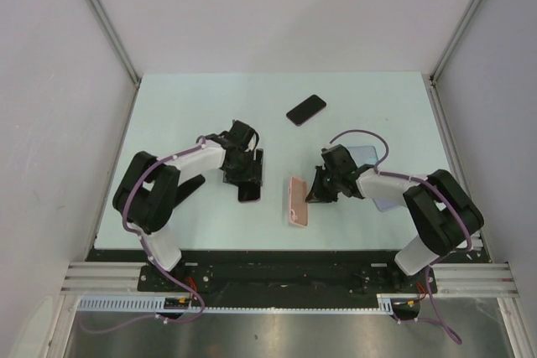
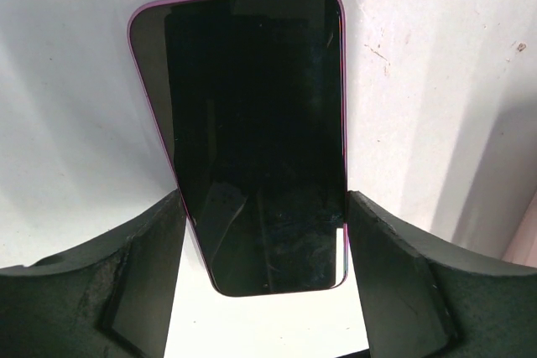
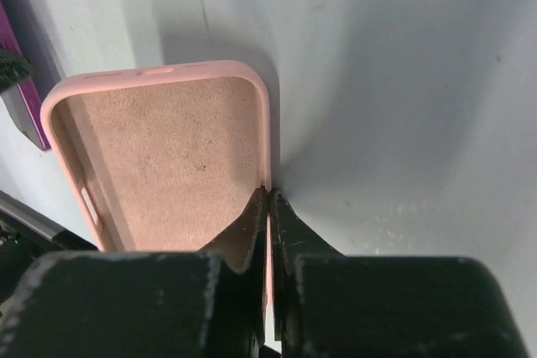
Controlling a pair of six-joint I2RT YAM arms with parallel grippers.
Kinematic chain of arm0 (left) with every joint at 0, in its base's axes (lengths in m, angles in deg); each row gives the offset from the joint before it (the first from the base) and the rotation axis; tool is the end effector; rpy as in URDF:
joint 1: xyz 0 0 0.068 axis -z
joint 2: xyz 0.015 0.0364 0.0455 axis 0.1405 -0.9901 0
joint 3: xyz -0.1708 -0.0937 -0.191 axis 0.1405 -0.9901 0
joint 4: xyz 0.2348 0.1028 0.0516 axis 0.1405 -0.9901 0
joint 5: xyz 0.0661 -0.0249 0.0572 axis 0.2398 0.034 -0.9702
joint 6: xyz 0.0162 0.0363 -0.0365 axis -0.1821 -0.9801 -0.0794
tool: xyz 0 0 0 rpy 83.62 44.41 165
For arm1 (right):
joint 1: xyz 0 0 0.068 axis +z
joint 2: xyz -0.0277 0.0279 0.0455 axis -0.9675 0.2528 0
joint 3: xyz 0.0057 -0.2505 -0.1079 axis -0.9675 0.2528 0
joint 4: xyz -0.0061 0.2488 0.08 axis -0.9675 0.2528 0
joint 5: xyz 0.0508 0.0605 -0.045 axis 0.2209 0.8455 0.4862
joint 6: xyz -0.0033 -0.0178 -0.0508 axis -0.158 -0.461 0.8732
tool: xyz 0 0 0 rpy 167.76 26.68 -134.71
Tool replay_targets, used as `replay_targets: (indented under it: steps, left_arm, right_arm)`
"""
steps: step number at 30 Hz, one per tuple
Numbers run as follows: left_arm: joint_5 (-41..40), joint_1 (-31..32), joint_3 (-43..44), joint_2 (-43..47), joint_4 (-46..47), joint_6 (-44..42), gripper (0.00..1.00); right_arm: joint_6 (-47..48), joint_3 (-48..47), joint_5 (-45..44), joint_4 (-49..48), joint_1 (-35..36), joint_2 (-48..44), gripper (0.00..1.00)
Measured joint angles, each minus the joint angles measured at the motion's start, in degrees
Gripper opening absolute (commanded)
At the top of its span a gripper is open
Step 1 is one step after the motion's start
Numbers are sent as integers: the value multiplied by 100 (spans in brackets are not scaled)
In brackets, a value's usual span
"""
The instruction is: Put the phone into the phone case
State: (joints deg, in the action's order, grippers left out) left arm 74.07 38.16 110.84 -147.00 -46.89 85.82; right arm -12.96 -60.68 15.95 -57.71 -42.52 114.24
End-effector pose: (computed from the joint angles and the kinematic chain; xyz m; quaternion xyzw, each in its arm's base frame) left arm 0.2913 -0.1710 0.1666 0.0303 0.9825 -0.1112 0.1465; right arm 0.2361 0.1625 0.1417 0.0214 0.9516 0.2611 0.1608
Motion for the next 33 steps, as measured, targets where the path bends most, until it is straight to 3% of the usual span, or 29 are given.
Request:
replay_targets:
  steps: [6, 12, 18, 28, 33]
  left_arm:
    - [103, -20, -149, 105, 66, 46, 61]
    - [214, -26, -299, 247, 105, 90, 61]
    - [348, -26, -358, 433, 120, 90, 61]
    - [439, 234, -354, 651, 127, 101, 60]
    - [457, 455, -350, 658, 131, 166, 54]
  right_arm:
    - [-216, -374, -122, -52, 9, 365, 7]
    - [-372, -645, -264, -72, 79, 584, 23]
    - [-531, -678, -304, -92, 131, 581, 31]
    - [-627, -647, -256, 249, 79, 210, 35]
    - [-535, -505, -293, 393, -192, -269, 36]
